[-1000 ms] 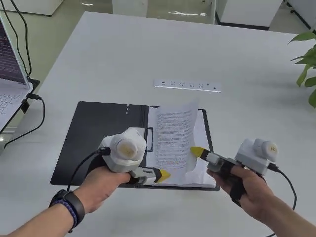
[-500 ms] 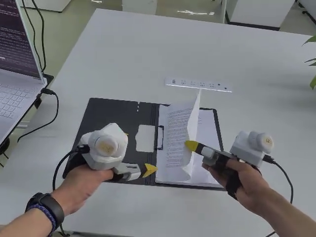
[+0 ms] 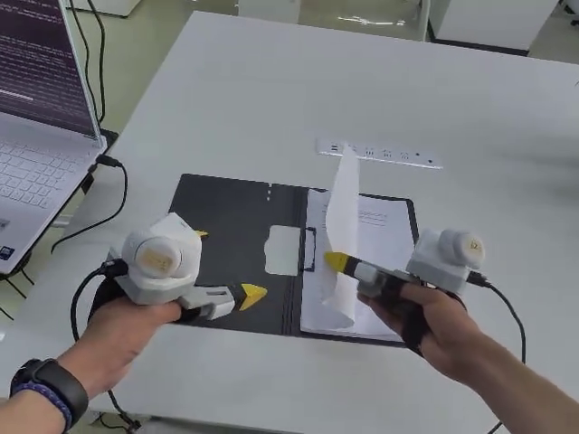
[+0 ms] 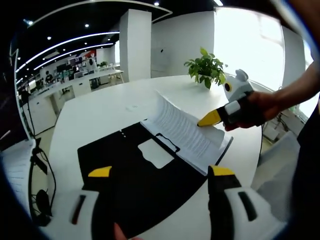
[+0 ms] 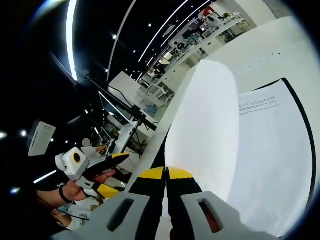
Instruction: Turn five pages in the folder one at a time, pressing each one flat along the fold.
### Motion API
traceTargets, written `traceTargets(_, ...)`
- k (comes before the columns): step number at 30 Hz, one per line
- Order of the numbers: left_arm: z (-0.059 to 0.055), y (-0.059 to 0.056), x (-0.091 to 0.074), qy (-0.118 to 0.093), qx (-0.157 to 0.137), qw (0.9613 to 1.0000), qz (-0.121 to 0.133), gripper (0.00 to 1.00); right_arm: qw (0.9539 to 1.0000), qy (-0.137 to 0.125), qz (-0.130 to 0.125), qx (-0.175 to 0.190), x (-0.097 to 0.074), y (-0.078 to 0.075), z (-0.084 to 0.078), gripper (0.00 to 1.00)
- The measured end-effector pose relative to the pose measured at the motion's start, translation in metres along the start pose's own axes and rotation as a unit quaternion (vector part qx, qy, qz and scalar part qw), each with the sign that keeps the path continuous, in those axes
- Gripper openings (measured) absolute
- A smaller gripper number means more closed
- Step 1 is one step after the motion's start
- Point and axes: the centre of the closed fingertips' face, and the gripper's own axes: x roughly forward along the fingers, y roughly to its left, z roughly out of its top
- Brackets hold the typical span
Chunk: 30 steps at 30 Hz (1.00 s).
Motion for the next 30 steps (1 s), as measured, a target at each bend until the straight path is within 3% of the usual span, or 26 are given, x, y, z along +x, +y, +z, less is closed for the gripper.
traceTargets(11,-0.002,0.015,-0.019,-0.006,-0.001,0.9999,0.014,0.76,0.9998,0.013,0.016,-0.009,0.025,0.019,-0.005,0.0)
traceTargets(30,-0.017,0.031,-0.036,-0.01,-0.016,0.9995,0.026,0.75,0.9979,0.052,0.037,-0.008,0.073,0.043,-0.033,0.0)
